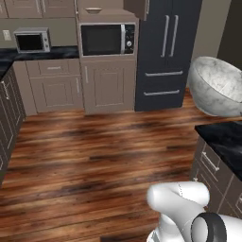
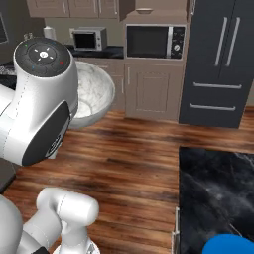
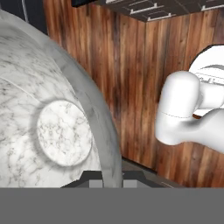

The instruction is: Move the bowls from the cabinet to the plates on the dining table.

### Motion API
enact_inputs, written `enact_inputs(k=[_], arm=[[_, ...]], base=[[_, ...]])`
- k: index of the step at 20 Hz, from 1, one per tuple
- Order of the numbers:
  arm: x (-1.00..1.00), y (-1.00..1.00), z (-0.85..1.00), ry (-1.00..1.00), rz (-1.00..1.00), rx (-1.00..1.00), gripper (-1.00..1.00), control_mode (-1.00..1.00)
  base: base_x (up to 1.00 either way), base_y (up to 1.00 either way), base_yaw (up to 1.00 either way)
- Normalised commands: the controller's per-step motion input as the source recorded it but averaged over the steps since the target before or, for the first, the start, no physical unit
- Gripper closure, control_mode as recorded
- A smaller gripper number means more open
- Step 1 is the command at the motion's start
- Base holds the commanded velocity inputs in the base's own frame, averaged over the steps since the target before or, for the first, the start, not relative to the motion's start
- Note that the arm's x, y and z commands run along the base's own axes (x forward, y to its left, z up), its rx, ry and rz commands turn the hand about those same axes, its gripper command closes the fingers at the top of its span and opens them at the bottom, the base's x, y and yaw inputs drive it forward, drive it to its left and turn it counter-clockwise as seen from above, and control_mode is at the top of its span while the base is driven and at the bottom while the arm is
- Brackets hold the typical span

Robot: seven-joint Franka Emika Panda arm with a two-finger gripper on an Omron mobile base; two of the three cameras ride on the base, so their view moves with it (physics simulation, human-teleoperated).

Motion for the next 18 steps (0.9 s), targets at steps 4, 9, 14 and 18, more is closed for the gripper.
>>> enact_inputs(k=[4, 9, 14, 18], arm=[[0.0, 0.0, 0.0, 0.0, 0.0, 0.0, 1.0, 1.0], [0.0, 0.0, 0.0, 0.0, 0.0, 0.0, 1.0, 1.0], [0.0, 0.0, 0.0, 0.0, 0.0, 0.0, 1.0, 1.0], [0.0, 0.0, 0.0, 0.0, 0.0, 0.0, 1.0, 1.0]], base=[[-0.62, 0.12, 0.0], [-0.62, 0.12, 0.0], [-0.6, 0.13, -0.03], [-0.07, 0.03, -0.24]])
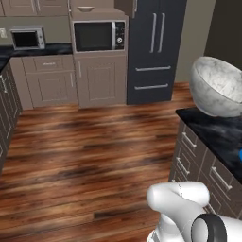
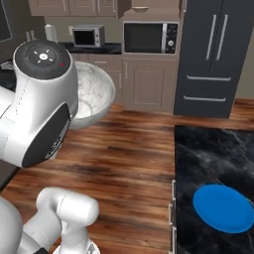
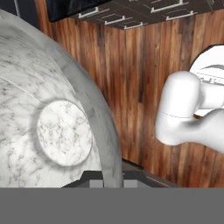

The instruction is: Move the bowls from the cabinet to the plates on the dining table.

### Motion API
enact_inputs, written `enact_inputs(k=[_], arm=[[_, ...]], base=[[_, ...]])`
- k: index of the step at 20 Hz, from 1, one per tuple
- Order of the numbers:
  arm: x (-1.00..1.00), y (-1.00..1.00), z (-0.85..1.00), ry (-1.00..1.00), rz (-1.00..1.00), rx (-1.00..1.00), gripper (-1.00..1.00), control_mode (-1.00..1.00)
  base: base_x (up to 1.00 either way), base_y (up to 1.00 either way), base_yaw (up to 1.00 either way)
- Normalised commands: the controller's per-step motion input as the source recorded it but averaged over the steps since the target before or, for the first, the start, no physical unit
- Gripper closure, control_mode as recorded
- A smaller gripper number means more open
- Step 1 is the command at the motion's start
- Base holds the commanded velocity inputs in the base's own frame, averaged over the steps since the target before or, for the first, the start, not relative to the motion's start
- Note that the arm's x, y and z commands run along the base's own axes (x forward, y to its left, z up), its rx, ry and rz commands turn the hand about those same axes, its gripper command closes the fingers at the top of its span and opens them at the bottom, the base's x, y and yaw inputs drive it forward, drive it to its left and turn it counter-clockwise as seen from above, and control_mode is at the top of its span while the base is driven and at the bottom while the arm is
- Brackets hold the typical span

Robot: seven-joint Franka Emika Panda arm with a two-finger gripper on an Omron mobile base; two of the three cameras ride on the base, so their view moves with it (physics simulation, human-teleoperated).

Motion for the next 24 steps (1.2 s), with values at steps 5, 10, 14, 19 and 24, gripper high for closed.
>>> enact_inputs(k=[5, 10, 14, 19, 24], arm=[[0.0, 0.0, 0.0, 0.0, 0.0, 0.0, 1.0, 1.0], [0.0, 0.0, 0.0, 0.0, 0.0, 0.0, 1.0, 1.0], [0.0, 0.0, 0.0, 0.0, 0.0, 0.0, 1.0, 1.0], [0.0, 0.0, 0.0, 0.0, 0.0, 0.0, 1.0, 1.0], [0.0, 0.0, 0.0, 0.0, 0.0, 0.0, 1.0, 1.0]], base=[[0.0, 0.0, -0.25], [0.0, 0.0, -0.25], [0.0, 0.0, -0.25], [0.0, 0.0, -0.25], [0.0, 0.0, -0.25]])
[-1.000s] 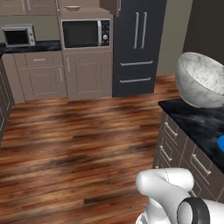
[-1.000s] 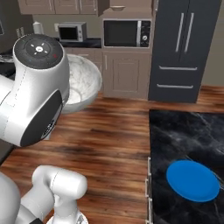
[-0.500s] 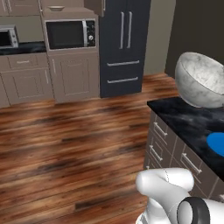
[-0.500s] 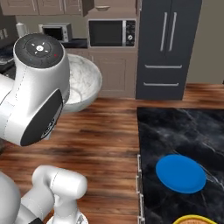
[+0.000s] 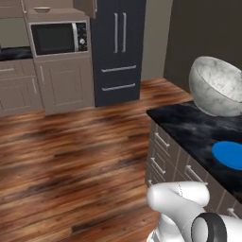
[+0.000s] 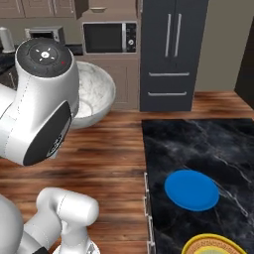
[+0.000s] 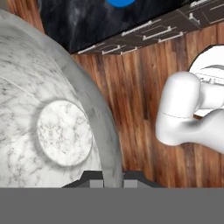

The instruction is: Move the bowls from the cabinet to the plates on the dining table.

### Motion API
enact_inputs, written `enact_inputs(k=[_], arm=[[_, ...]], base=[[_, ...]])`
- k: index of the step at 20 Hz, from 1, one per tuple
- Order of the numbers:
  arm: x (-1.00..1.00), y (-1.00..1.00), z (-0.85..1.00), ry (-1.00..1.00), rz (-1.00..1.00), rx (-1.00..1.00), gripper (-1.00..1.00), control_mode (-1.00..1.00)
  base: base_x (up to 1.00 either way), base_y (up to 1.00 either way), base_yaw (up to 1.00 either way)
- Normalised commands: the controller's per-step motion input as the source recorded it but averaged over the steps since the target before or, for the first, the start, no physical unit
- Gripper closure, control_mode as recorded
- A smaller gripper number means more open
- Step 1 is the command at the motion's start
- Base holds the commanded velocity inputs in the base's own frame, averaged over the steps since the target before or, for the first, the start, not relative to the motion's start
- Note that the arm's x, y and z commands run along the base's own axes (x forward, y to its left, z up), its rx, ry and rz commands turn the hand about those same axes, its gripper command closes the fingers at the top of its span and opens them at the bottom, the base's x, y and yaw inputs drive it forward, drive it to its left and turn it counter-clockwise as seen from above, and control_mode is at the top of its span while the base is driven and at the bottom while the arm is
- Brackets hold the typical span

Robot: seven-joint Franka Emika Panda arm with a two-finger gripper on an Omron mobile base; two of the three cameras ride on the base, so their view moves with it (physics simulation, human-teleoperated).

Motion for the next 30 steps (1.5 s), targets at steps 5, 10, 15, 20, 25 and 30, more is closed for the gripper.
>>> enact_inputs(k=[5, 10, 15, 20, 25, 30], arm=[[0.0, 0.0, 0.0, 0.0, 0.0, 0.0, 1.0, 1.0], [0.0, 0.0, 0.0, 0.0, 0.0, 0.0, 1.0, 1.0], [0.0, 0.0, 0.0, 0.0, 0.0, 0.0, 1.0, 1.0], [0.0, 0.0, 0.0, 0.0, 0.0, 0.0, 1.0, 1.0], [0.0, 0.0, 0.0, 0.0, 0.0, 0.0, 1.0, 1.0], [0.0, 0.0, 0.0, 0.0, 0.0, 0.0, 1.0, 1.0]], base=[[0.0, 0.0, -0.25], [0.0, 0.0, -0.25], [0.0, 0.0, -0.25], [0.0, 0.0, -0.25], [0.0, 0.0, -0.25], [0.0, 0.0, -0.25]])
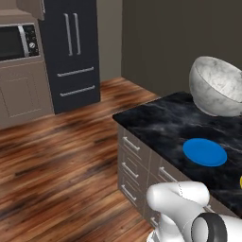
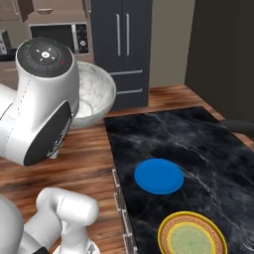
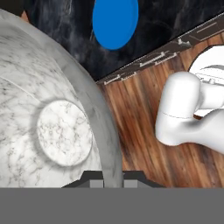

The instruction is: Move the bowls from the cabinet to the plates on the dining table.

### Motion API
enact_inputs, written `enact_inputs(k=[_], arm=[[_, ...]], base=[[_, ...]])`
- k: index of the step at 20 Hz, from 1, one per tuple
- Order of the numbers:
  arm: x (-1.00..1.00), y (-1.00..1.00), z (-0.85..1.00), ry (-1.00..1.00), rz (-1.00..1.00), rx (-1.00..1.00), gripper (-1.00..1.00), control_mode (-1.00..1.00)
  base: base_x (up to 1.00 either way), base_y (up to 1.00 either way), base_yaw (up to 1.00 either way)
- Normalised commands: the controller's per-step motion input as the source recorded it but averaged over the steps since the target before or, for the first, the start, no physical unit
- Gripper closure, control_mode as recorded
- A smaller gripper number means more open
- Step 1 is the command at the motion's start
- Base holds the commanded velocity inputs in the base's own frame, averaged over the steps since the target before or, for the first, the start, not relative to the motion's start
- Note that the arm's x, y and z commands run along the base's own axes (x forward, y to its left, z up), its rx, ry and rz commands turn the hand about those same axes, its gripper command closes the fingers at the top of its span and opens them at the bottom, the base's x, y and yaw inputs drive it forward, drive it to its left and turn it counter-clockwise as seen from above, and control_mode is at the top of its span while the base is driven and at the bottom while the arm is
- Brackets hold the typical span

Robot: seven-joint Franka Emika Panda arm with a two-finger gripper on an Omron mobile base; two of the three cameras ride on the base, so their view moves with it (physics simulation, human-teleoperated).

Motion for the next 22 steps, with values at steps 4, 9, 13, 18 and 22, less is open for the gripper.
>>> enact_inputs(k=[4, 9, 13, 18, 22], arm=[[0.0, 0.0, 0.0, 0.0, 0.0, 0.0, 1.0, 1.0], [0.0, 0.0, 0.0, 0.0, 0.0, 0.0, 1.0, 1.0], [0.0, 0.0, 0.0, 0.0, 0.0, 0.0, 1.0, 1.0], [0.0, 0.0, 0.0, 0.0, 0.0, 0.0, 1.0, 1.0], [0.0, 0.0, 0.0, 0.0, 0.0, 0.0, 1.0, 1.0]], base=[[0.0, 0.0, -0.25], [0.0, 0.0, -0.25], [0.0, 0.0, -0.25], [0.0, 0.0, -0.25], [0.0, 0.0, -0.25]])
